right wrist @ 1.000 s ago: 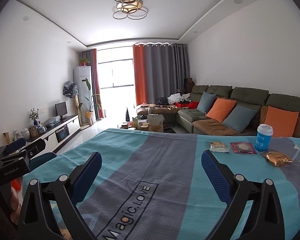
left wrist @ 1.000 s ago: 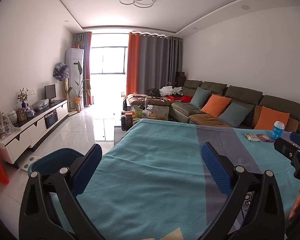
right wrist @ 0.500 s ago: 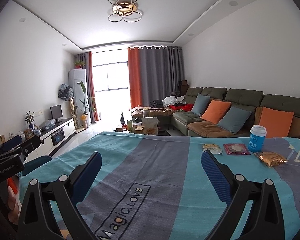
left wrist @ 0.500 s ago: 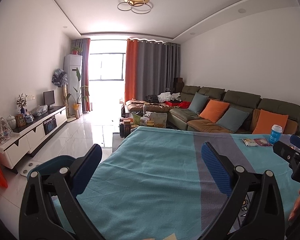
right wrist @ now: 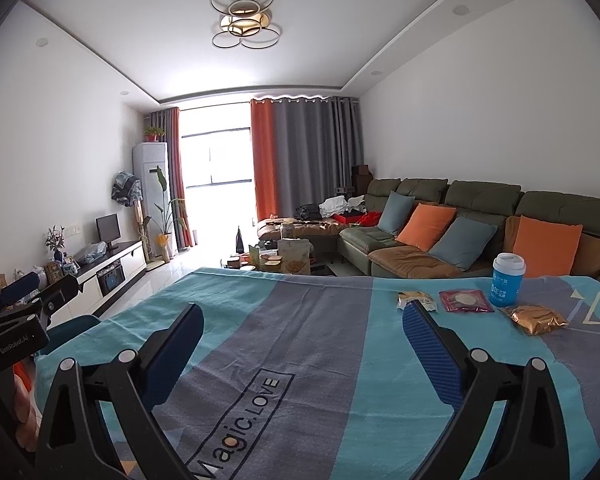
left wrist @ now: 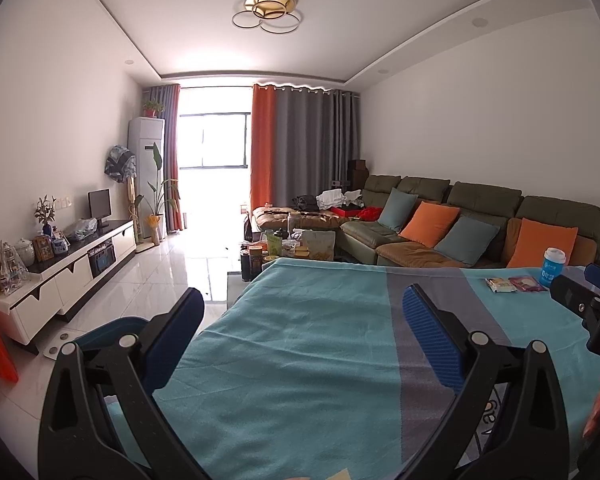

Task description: Collect trash

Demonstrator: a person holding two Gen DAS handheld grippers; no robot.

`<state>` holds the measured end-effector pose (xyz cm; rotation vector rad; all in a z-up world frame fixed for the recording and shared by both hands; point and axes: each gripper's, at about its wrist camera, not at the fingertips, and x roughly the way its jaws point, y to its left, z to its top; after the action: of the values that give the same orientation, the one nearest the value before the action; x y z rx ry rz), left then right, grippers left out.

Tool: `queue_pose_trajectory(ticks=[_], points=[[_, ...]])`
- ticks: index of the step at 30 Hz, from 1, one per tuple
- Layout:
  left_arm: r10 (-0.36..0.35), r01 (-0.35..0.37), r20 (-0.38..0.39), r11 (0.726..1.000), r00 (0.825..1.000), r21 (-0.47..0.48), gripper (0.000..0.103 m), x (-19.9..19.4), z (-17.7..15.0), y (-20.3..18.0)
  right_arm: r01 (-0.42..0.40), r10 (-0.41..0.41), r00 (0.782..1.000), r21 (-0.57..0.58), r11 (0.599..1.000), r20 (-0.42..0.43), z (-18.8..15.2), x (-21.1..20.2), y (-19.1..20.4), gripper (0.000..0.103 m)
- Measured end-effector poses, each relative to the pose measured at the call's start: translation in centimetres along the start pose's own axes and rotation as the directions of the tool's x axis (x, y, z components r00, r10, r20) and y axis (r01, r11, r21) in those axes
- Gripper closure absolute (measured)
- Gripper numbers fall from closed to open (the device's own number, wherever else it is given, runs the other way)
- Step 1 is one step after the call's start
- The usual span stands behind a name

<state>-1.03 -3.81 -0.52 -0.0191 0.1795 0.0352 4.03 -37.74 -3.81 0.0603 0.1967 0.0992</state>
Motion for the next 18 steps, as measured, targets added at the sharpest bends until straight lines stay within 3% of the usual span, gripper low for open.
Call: queue_pose_trajectory(ticks=[18], points=[[0.006,-0.006,0.008,1.000,1.000,0.003,0.005,-0.12,0.21,0.09,0.007,-0.007,1.000,0.006,1.000,0.000,0.03,-0.07,-0.17,0.007]])
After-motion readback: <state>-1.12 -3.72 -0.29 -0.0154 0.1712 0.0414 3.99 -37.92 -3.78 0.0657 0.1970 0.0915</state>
